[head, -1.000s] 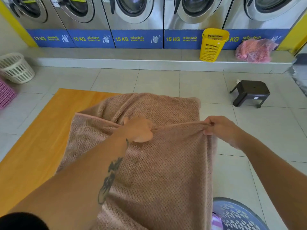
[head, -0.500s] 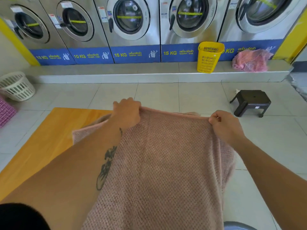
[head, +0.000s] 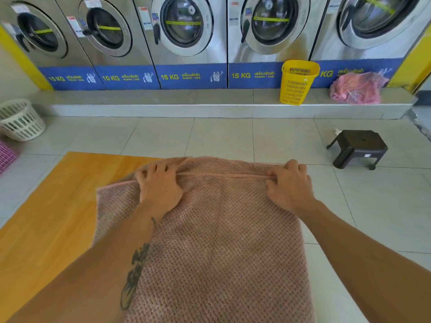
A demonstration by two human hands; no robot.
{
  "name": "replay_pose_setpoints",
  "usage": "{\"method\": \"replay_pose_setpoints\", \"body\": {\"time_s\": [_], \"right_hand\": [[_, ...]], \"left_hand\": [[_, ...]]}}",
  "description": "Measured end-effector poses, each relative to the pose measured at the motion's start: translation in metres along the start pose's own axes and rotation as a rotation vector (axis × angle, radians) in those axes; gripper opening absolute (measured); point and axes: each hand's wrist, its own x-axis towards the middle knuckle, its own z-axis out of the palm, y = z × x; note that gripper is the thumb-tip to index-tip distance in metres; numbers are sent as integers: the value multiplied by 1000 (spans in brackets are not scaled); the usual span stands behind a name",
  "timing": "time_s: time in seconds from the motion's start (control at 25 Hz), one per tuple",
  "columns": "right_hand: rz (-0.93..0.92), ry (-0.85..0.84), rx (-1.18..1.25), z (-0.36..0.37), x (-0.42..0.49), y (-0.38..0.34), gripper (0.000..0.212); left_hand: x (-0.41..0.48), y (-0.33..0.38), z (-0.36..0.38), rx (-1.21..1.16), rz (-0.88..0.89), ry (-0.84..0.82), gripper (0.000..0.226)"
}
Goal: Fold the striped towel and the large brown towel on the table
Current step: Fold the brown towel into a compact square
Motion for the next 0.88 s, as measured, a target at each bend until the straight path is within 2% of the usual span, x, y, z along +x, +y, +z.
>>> {"method": "replay_pose_setpoints", "body": {"time_s": [0.16, 0.32, 0.4, 0.48, 0.52, 0.6, 0.68, 0.76, 0.88], "right_hand": [[-105, -21, 0, -3, 16, -22, 14], [-59, 158, 0, -9, 32, -34, 10], [-12, 260, -34, -15, 44, -35, 9], [38, 278, -106, -15, 54, -32, 14], [67, 221, -142, -12, 58, -31, 18], [124, 55, -131, 0, 58, -31, 27], [115, 25, -81, 11, 51, -31, 24], [85, 72, -48, 10, 42, -31, 15], [36, 87, 50, -3, 18, -36, 16]], "left_hand": [[1, -31, -9, -21, -31, -38, 24], [26, -32, -25, -193, 0, 268, 17], [45, -24, -37, -283, -12, 360, 14], [61, -16, -39, -342, -50, 326, 14], [66, -12, -33, -359, -51, 255, 15], [70, -9, -10, -328, 24, 24, 32], [61, -14, 13, -308, 97, -150, 51], [46, -24, 19, -513, 96, -92, 51], [14, -48, 9, -689, 36, 164, 36]]}}
